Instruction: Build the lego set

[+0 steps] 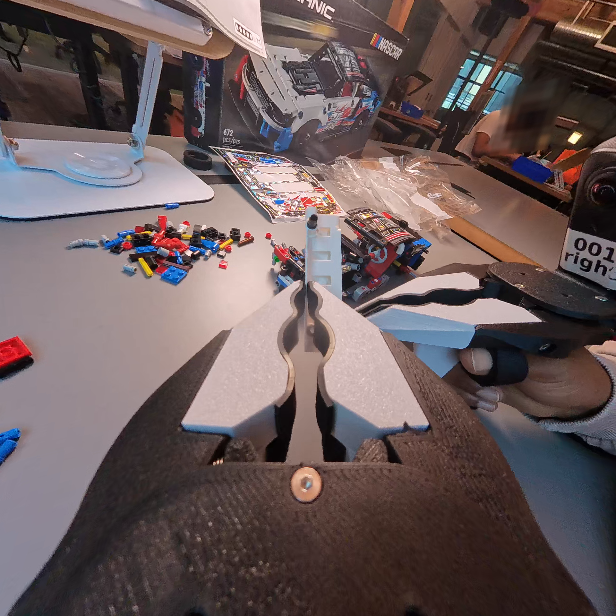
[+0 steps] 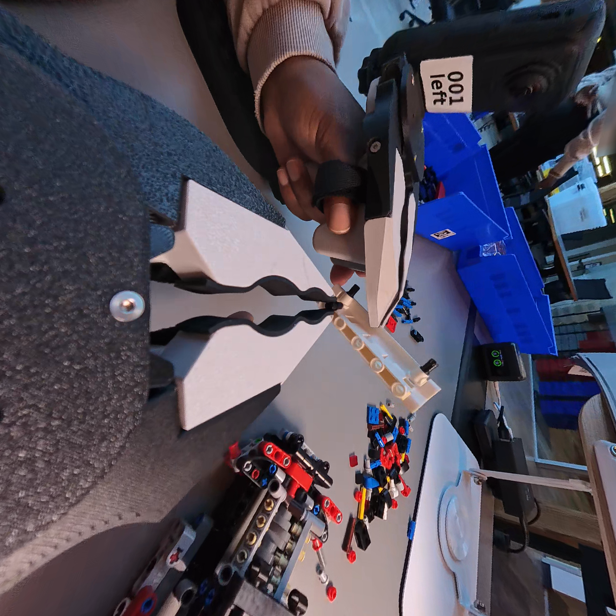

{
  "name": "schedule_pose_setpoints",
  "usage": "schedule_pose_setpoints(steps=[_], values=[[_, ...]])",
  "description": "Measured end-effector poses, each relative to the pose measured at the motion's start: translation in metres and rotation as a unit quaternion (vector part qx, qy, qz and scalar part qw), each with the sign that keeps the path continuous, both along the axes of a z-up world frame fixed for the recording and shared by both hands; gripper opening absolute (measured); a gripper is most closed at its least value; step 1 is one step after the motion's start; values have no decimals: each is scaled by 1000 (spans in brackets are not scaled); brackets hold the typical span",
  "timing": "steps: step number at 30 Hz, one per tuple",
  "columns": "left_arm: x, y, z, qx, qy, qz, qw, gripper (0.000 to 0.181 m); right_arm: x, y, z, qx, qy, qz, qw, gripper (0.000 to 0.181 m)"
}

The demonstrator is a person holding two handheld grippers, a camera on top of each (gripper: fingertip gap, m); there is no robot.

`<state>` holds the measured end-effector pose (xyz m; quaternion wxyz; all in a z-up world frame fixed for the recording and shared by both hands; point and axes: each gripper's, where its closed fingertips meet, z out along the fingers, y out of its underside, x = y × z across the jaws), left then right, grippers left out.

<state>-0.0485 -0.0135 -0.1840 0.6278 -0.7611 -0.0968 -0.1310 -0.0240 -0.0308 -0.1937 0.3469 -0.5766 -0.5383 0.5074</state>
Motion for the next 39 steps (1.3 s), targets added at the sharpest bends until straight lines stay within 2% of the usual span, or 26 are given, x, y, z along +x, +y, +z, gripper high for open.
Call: schedule_pose_setpoints(steps=[7, 23, 32, 35, 39], values=[[-12, -3, -3, 4, -63, 7, 998, 0, 1, 3, 2, -9, 6, -3, 1000, 2], [-3, -1, -2, 5, -37, -5, 999, 0, 1, 8, 1, -8, 8, -14, 1000, 3], [4, 0, 0, 1, 11, -4, 1000, 0, 0, 9, -4, -29, 1, -24, 999, 2], [1, 0, -4, -6, -29, -1, 1000, 0, 0, 10, -2, -58, 16, -37, 998, 2], [4, 1, -13, -6, -186, -20, 982, 0, -3, 10, 5, -96, 35, -48, 994, 0]])
